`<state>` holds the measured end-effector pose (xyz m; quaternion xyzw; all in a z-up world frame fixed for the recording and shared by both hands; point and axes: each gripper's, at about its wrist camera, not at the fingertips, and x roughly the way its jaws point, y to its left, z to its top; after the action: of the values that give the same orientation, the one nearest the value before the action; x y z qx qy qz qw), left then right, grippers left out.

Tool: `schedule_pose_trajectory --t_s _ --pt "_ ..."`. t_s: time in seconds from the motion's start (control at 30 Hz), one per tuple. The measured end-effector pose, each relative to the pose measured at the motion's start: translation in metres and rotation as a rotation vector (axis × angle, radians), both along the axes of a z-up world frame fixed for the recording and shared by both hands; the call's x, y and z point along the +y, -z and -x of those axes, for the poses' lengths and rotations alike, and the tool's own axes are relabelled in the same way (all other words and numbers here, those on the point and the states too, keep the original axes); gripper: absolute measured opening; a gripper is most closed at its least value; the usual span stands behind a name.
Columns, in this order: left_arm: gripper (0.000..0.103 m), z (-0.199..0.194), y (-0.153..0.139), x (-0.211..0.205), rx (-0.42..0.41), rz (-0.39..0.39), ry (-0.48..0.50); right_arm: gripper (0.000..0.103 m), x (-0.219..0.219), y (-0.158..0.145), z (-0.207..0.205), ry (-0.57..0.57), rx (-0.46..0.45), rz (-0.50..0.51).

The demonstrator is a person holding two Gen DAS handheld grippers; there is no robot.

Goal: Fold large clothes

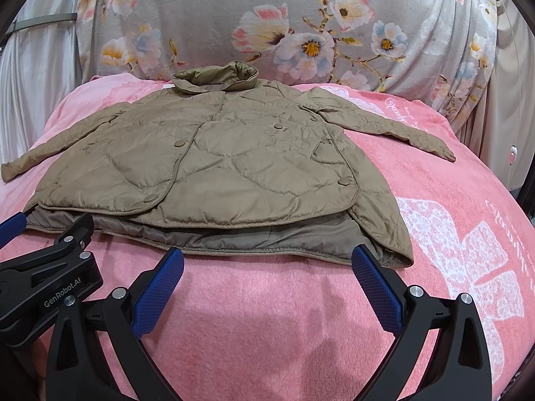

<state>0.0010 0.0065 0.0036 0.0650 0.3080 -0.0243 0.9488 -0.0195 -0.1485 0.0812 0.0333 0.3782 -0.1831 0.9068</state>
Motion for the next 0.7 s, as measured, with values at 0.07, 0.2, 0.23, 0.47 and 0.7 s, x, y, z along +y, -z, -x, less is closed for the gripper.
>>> schedule_pose_trajectory --t_s 0.07,0.2,0.23,0.47,0.7 --pt "0.098 0.0001 0.0001 -0.0001 0.000 0.000 0.000 0.098 0.0000 -0.0001 0.0002 0.000 0.000 0.000" --pt "0.098 0.0008 0.0005 -0.0003 -0.001 0.001 0.001 0.098 0.0000 -0.0001 0.0002 -0.001 0.001 0.001" --pt "0.098 0.0009 0.0005 -0.0005 -0.002 0.001 0.000 0.098 -0.0001 -0.0001 0.0000 -0.001 0.001 0.001" --pt "0.098 0.0017 -0.0055 0.0031 -0.004 0.006 -0.005 0.098 0.0000 -0.0004 0.0001 -0.002 0.002 0.000" --pt "0.098 0.0019 -0.0055 0.0031 -0.004 0.005 -0.006 0.098 0.0000 -0.0004 0.0001 -0.002 0.003 0.001"
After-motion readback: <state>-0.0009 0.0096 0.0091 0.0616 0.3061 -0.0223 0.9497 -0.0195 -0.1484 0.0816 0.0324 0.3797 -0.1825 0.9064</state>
